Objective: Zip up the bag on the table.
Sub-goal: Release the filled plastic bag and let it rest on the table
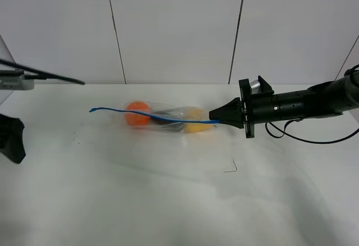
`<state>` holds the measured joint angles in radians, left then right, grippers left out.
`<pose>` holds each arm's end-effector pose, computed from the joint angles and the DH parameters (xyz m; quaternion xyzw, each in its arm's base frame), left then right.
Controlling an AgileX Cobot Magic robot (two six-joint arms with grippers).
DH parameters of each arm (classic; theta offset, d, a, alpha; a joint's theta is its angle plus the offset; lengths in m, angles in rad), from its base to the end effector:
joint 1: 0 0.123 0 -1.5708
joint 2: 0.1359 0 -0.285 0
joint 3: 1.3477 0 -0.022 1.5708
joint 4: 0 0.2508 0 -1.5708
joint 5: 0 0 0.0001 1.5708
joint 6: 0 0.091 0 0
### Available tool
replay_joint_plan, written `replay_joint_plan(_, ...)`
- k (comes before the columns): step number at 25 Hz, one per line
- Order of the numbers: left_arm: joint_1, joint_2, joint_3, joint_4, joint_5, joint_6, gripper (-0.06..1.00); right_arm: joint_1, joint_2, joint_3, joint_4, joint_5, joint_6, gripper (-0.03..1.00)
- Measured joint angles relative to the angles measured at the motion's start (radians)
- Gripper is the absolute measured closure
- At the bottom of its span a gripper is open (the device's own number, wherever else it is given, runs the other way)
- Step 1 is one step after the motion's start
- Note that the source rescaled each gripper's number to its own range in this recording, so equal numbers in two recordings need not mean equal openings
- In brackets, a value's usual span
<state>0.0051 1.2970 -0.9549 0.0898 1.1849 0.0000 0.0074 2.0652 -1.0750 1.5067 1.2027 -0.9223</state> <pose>0.2209 0.0087 0.2734 0.0116 0.9969 0.0428 0.0653 0.3559 0.0874 0.1409 0.0476 0.8109 0.5790 0.0702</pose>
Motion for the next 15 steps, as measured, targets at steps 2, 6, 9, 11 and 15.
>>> replay_joint_plan(2, 0.000, -0.073, 0.082, -0.005, 0.000, 0.005, -0.06, 0.000, 0.000, 0.000, 0.000, 0.000, 0.000, 0.96)
replay_joint_plan(6, 0.000, -0.232, 0.236, -0.038, -0.004, 0.005, -0.06, 0.000, 0.000, 0.000, 0.000, 0.000, 0.000, 0.96)
replay_joint_plan(9, 0.000, -0.355, 0.334, -0.050, -0.046, 0.005, -0.06, 0.000, 0.000, 0.000, 0.000, 0.000, 0.000, 0.96)
replay_joint_plan(11, 0.000, -0.437, 0.381, -0.050, -0.071, 0.000, -0.06, 0.000, 0.000, 0.000, 0.000, 0.000, 0.000, 0.96)
replay_joint_plan(15, 0.000, -0.583, 0.451, -0.051, -0.111, 0.005, -0.06, 0.000, 0.000, 0.000, 0.000, 0.000, 0.000, 0.96)
